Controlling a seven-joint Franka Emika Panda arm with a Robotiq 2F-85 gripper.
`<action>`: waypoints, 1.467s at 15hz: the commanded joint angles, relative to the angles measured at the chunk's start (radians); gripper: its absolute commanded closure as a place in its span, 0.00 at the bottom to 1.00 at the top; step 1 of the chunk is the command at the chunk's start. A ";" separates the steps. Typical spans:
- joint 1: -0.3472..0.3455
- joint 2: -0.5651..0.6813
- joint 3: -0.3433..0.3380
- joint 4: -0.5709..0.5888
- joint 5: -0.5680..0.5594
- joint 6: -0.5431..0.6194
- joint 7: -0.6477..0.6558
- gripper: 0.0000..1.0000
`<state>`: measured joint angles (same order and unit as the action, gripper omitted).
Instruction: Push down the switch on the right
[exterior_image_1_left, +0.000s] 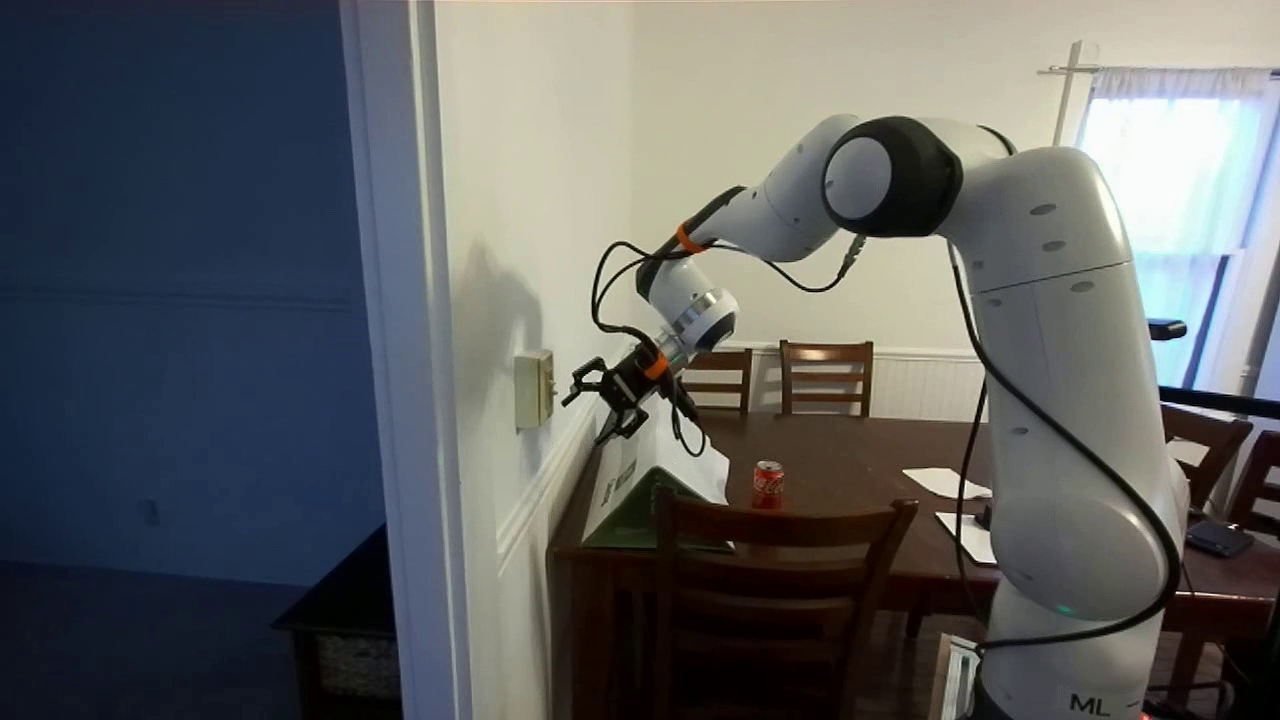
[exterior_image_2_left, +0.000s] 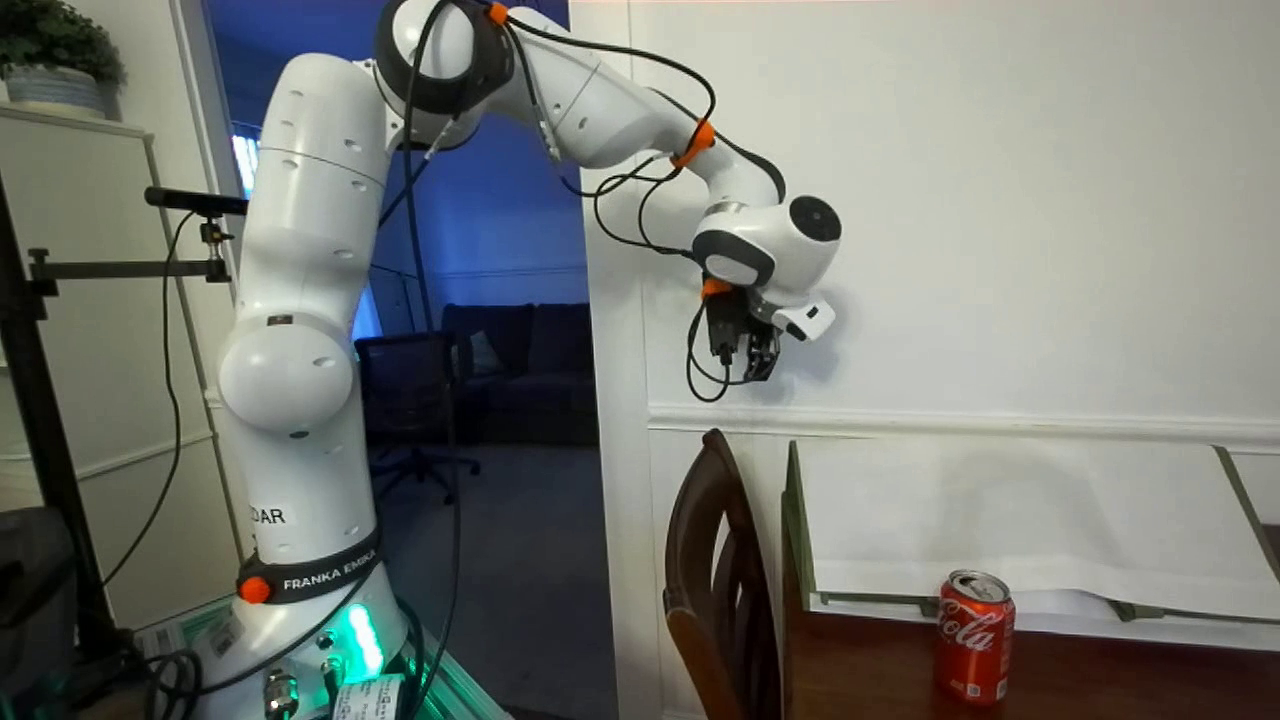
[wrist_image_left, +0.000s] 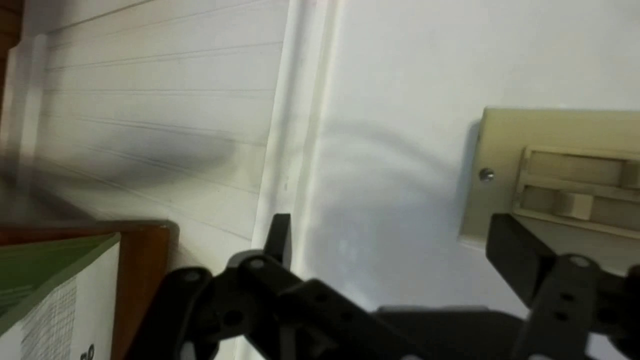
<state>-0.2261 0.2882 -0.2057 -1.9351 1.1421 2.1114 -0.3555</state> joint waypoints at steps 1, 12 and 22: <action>0.023 -0.118 -0.023 -0.032 -0.245 0.061 0.085 0.00; 0.049 -0.571 0.038 -0.230 -0.926 0.089 0.174 0.00; 0.101 -0.815 0.049 -0.367 -1.035 0.062 0.135 0.00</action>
<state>-0.1475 -0.5268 -0.1373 -2.3053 0.1211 2.1746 -0.2307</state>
